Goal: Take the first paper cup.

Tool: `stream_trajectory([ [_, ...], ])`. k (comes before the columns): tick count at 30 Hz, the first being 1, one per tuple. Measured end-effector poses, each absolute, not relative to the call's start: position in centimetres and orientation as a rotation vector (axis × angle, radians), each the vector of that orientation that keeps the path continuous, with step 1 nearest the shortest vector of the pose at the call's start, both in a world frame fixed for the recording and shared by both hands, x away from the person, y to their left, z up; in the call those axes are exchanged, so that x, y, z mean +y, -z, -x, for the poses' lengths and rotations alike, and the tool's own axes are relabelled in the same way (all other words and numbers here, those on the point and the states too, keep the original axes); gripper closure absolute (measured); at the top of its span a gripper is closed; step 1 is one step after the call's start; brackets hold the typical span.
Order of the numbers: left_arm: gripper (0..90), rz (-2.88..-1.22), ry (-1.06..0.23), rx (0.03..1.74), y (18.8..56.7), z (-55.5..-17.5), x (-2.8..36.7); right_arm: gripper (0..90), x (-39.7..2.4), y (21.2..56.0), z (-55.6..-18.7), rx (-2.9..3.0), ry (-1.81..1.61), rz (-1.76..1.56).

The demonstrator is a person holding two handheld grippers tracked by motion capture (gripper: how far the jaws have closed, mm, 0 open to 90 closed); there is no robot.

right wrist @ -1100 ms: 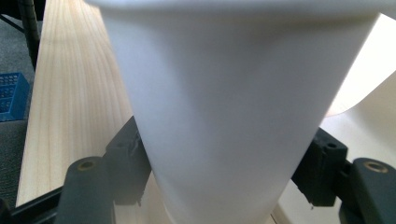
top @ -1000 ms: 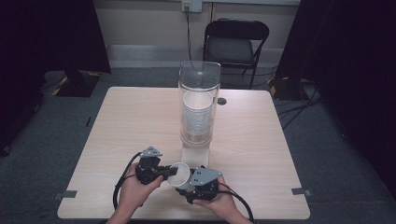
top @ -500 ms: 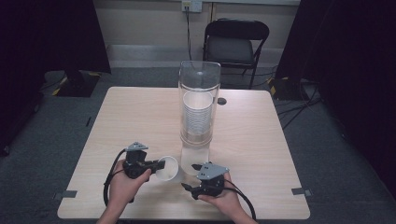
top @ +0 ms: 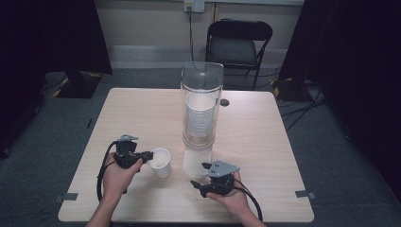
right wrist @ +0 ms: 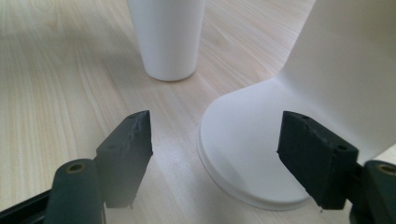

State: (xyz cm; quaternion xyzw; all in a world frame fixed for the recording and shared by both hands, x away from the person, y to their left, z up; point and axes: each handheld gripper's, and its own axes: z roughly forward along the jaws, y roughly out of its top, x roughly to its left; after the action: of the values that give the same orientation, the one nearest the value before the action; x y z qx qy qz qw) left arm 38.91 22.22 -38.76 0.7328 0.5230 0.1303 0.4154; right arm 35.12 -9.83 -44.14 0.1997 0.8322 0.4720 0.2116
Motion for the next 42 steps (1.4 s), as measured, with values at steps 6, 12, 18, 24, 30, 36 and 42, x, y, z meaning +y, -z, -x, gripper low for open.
stream_trajectory([
  [6, 66.9, -1.82, -0.339, 1.297, 38.7, -39.1, 22.6, 25.8, -10.5, 44.0, -35.3, 2.305, -1.314, -0.577],
  [12, 52.4, -1.779, -0.321, 1.257, 38.6, -38.4, 23.1, 25.8, -10.7, 44.0, -35.4, 2.304, -1.308, -0.582],
  [18, 47.7, -1.807, -0.317, 1.204, 37.6, -37.4, 23.7, 25.8, -10.9, 44.1, -35.4, 2.317, -1.292, -0.598],
  [24, 46.0, -1.791, -0.313, 1.161, 37.0, -36.1, 24.9, 25.6, -11.3, 44.2, -35.6, 2.317, -1.283, -0.62],
  [30, 42.0, -1.787, -0.344, 1.123, 37.5, -34.4, 26.7, 25.4, -11.8, 44.1, -35.8, 2.301, -1.279, -0.668],
  [36, 38.8, -1.805, -0.357, 1.105, 39.5, -33.5, 27.8, 22.0, -12.0, 44.2, -36.2, 2.293, -1.291, -0.718],
  [42, 33.7, -1.857, -0.345, 1.125, 42.9, -33.5, 28.4, 18.9, -12.3, 44.2, -36.6, 2.297, -1.297, -0.778],
])
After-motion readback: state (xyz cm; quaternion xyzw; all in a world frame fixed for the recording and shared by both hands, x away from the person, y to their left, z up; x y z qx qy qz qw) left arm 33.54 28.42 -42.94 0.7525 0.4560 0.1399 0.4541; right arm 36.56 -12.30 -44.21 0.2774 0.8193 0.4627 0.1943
